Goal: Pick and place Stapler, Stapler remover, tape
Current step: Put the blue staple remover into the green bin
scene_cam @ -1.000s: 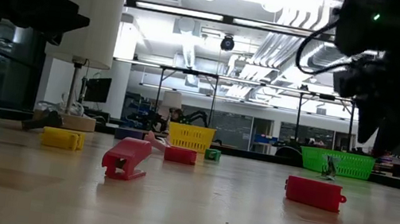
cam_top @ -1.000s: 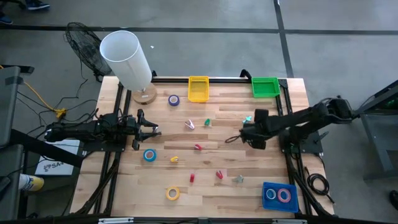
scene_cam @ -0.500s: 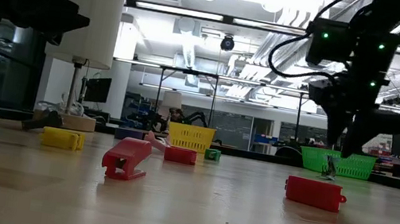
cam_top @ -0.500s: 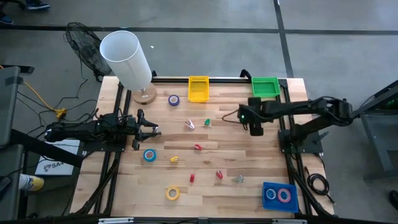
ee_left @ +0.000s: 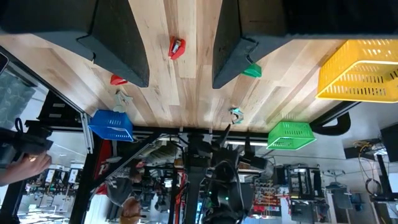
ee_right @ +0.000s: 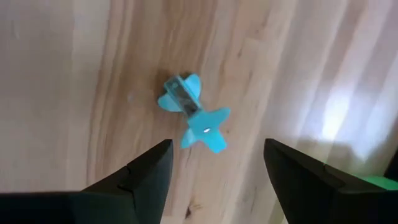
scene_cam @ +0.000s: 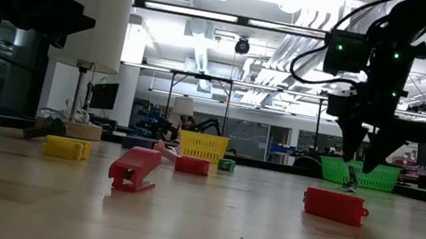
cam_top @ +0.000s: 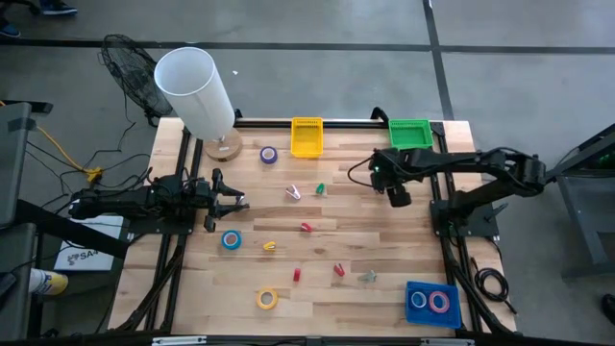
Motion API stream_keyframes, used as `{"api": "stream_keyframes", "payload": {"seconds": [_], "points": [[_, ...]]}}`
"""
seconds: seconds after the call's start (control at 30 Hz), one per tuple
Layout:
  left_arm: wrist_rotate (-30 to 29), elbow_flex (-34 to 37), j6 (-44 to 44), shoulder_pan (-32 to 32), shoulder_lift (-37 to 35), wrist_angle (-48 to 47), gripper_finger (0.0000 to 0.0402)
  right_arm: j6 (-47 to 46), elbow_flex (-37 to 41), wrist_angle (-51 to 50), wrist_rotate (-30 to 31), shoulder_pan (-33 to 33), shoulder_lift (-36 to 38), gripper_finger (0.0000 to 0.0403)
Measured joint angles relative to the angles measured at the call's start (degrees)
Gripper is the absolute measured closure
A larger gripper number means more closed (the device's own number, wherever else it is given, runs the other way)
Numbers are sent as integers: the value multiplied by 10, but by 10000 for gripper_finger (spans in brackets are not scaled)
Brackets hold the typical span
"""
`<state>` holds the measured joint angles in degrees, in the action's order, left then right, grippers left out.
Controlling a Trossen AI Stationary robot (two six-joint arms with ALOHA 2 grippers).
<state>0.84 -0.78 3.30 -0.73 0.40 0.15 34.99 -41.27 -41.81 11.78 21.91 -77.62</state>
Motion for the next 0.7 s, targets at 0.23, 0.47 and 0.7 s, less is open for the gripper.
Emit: {"api": "stream_keyframes", "payload": {"seconds": [0.23, 0.47, 0.7], "points": [[0, 0, 0, 0, 0, 0, 227, 22, 33, 41, -15, 11, 0, 161], [0, 0, 0, 0, 0, 0, 227, 64, 37, 61, -34, 13, 0, 188], [0, 0, 0, 0, 0, 0, 227, 71, 37, 66, -46, 24, 0, 226]]}}
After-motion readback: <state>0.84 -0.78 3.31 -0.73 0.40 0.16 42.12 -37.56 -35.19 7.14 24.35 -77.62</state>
